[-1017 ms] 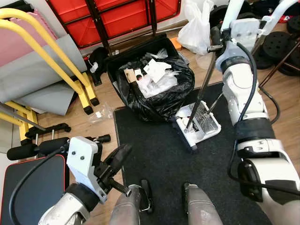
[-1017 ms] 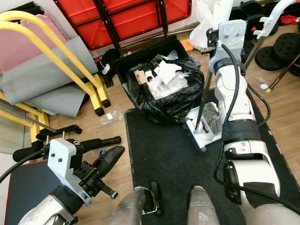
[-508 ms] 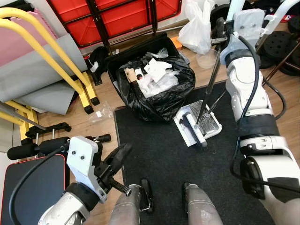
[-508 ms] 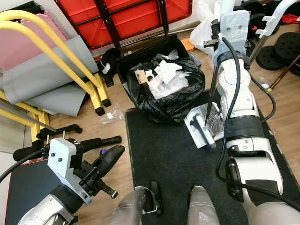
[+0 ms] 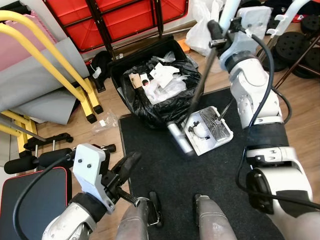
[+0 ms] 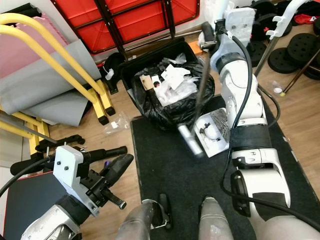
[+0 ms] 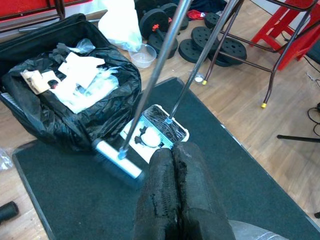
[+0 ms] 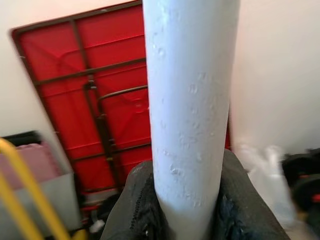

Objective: Sweep floor

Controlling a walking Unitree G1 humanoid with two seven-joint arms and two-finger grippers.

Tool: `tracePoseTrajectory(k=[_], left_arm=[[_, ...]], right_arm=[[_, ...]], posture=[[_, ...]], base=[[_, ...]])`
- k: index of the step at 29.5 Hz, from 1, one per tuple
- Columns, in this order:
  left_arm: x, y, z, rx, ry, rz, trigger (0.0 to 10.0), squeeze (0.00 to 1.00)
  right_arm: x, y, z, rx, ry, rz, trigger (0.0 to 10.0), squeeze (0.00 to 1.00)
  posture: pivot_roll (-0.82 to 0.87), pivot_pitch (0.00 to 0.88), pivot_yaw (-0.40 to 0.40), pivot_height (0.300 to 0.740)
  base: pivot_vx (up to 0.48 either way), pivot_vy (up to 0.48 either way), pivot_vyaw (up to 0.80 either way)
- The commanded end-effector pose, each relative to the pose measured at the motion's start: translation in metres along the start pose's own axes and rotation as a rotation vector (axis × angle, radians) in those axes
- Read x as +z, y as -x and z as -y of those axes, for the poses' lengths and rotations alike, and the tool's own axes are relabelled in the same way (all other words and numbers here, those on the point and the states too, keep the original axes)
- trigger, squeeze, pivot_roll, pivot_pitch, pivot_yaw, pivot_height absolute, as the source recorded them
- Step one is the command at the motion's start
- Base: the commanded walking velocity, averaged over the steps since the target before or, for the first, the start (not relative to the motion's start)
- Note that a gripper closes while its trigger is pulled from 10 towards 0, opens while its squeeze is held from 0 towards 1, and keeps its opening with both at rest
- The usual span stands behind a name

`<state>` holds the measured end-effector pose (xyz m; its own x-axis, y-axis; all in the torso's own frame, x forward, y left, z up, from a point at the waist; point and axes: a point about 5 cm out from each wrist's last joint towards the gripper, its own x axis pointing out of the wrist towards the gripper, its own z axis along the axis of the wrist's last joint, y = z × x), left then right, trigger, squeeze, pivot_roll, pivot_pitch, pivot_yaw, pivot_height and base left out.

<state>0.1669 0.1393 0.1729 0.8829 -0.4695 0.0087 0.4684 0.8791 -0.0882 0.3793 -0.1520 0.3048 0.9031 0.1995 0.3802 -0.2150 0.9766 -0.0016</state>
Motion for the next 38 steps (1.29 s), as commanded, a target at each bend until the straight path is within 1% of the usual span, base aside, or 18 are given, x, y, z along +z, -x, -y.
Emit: tracePoseTrajectory(k=[1,7,8,9,10,12,13,15,17,19,21,22,25,27,29,31,33,38], left_arm=[[-0.007,0.001,-0.004,0.031,0.008,-0.025,10.0,0.0],[-0.009,-0.002,-0.005,0.031,0.009,-0.023,10.0,0.0],[-0.011,-0.004,-0.007,0.038,0.011,-0.022,10.0,0.0],[-0.013,-0.005,-0.009,0.049,0.011,-0.021,10.0,0.0],[-0.013,-0.005,-0.009,0.049,0.011,-0.021,10.0,0.0],[-0.015,-0.007,-0.014,0.085,0.012,-0.012,10.0,0.0],[-0.015,-0.007,-0.014,0.085,0.012,-0.012,10.0,0.0],[-0.015,-0.008,-0.021,0.133,0.02,0.003,10.0,0.0],[-0.015,-0.008,-0.021,0.133,0.02,0.003,10.0,0.0],[-0.016,-0.008,-0.032,0.207,0.019,0.018,10.0,0.0],[-0.016,-0.008,-0.035,0.229,0.016,0.021,10.0,0.0],[-0.017,-0.009,-0.041,0.265,-0.005,0.015,10.0,0.0],[-0.017,-0.009,-0.043,0.277,-0.013,0.013,10.0,0.0],[-0.018,-0.006,-0.046,0.302,-0.03,0.011,10.0,0.0],[-0.018,-0.006,-0.046,0.302,-0.03,0.011,10.0,0.0],[-0.02,-0.004,-0.047,0.319,-0.034,0.011,10.0,0.0],[-0.02,-0.004,-0.047,0.319,-0.034,0.011,10.0,0.0],[-0.025,-0.005,-0.05,0.355,-0.029,0.011,10.0,0.0]], right_arm=[[0.009,-0.001,-0.011,0.067,-0.01,0.02,10.0,0.0],[0.0,0.006,-0.025,0.178,-0.007,-0.039,10.0,0.0],[-0.004,0.016,-0.038,0.323,0.015,-0.059,10.0,0.0],[-0.006,0.027,-0.049,0.466,0.039,-0.073,10.0,0.0],[-0.006,0.027,-0.049,0.466,0.039,-0.073,10.0,0.0],[-0.008,0.048,-0.061,0.664,0.063,-0.098,10.0,0.0],[-0.008,0.048,-0.061,0.664,0.063,-0.098,10.0,0.0],[-0.007,0.057,-0.061,0.718,0.074,-0.108,10.0,0.0],[-0.007,0.057,-0.061,0.718,0.074,-0.108,10.0,0.0],[-0.01,0.066,-0.059,0.742,0.098,-0.131,10.0,0.0],[-0.012,0.069,-0.058,0.746,0.106,-0.139,10.0,0.0],[-0.02,0.078,-0.055,0.754,0.112,-0.167,10.0,0.0],[-0.023,0.081,-0.055,0.759,0.111,-0.178,10.0,0.0],[-0.031,0.091,-0.056,0.78,0.1,-0.216,10.0,0.0],[-0.031,0.091,-0.056,0.78,0.1,-0.216,10.0,0.0],[-0.037,0.099,-0.058,0.799,0.093,-0.242,10.0,0.0],[-0.037,0.099,-0.058,0.799,0.093,-0.242,10.0,0.0],[-0.043,0.11,-0.059,0.848,0.069,-0.279,10.0,0.0]], posture=[[-0.1,0.28,0.06,0.74],[-0.11,0.262,0.053,0.74],[-0.12,0.218,0.034,0.74],[-0.12,0.21,0.032,0.74],[-0.12,0.21,0.032,0.74],[-0.12,0.184,0.028,0.74],[-0.12,0.184,0.028,0.74],[-0.13,0.165,0.028,0.74],[-0.13,0.165,0.028,0.74],[-0.12,0.136,0.03,0.74],[-0.12,0.136,0.03,0.74],[-0.11,0.121,0.042,0.74],[-0.11,0.12,0.043,0.74],[-0.1,0.101,0.044,0.74],[-0.1,0.101,0.044,0.74],[-0.1,0.088,0.036,0.74],[-0.1,0.088,0.036,0.74],[-0.11,0.052,0.007,0.74]], base=[[0.0,0.0,0.0],[0.0,0.0,0.0],[0.0,0.0,0.8],[0.0,0.0,0.8],[0.0,0.0,0.8],[0.0,0.0,0.8],[0.0,0.0,0.8],[0.0,0.0,0.8],[0.0,0.0,0.8],[0.0,0.0,0.8],[0.0,0.0,0.8],[0.0,0.0,0.8],[0.0,0.0,0.8],[0.0,0.0,0.8],[0.0,0.0,0.8],[0.0,0.0,0.8],[0.0,0.0,0.8],[0.0,0.0,0.8]])
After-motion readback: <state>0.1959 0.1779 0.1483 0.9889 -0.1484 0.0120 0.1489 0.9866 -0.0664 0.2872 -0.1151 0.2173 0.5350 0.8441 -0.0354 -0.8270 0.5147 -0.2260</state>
